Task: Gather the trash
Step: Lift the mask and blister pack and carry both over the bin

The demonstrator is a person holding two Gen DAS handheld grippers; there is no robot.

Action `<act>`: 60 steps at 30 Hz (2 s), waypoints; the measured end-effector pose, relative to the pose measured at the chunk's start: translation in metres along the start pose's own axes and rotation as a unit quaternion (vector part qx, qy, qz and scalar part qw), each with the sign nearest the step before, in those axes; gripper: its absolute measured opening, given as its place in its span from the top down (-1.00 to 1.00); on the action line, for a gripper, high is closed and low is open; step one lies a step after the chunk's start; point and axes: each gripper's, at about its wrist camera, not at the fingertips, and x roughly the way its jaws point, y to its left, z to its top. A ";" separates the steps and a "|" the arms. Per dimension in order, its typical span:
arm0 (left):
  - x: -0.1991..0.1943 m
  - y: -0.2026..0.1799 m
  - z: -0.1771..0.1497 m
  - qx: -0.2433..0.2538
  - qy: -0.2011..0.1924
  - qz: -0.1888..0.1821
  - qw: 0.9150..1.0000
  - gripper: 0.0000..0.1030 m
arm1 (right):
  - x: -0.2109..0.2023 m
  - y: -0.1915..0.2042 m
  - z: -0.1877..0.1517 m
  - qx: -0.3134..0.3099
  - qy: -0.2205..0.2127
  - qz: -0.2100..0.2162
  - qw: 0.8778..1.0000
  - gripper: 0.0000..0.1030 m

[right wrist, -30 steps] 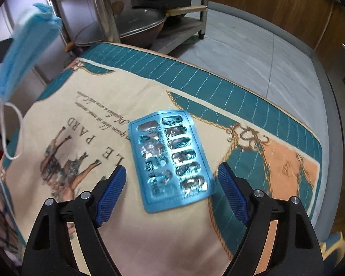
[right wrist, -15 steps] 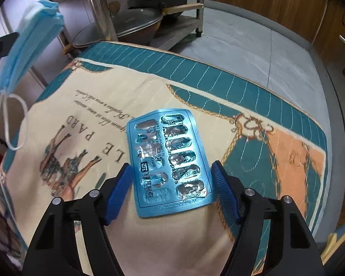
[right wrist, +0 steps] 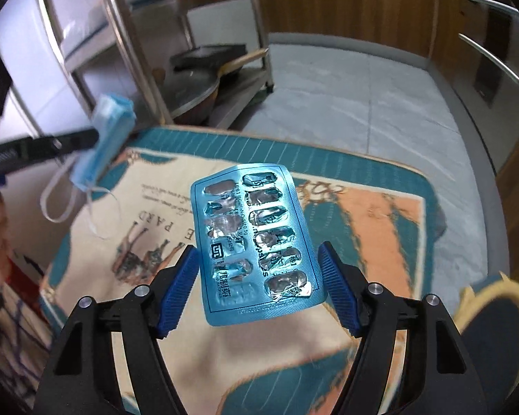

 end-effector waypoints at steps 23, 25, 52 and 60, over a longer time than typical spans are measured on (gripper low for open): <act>0.003 -0.058 -0.019 0.055 0.013 -0.018 0.998 0.88 | -0.109 -0.031 -0.068 0.091 -0.078 -0.030 0.992 -0.39; 0.005 -0.066 -0.020 0.062 0.015 -0.021 0.998 0.88 | -0.114 -0.037 -0.072 0.101 -0.084 -0.032 0.991 -0.39; 0.047 -0.233 -0.063 0.182 0.065 -0.113 0.975 0.88 | -0.162 -0.123 -0.146 0.179 -0.108 -0.079 0.975 -0.39; 0.064 -0.280 -0.083 0.209 0.082 -0.138 0.965 0.88 | -0.163 -0.144 -0.163 0.207 -0.101 -0.092 0.969 -0.39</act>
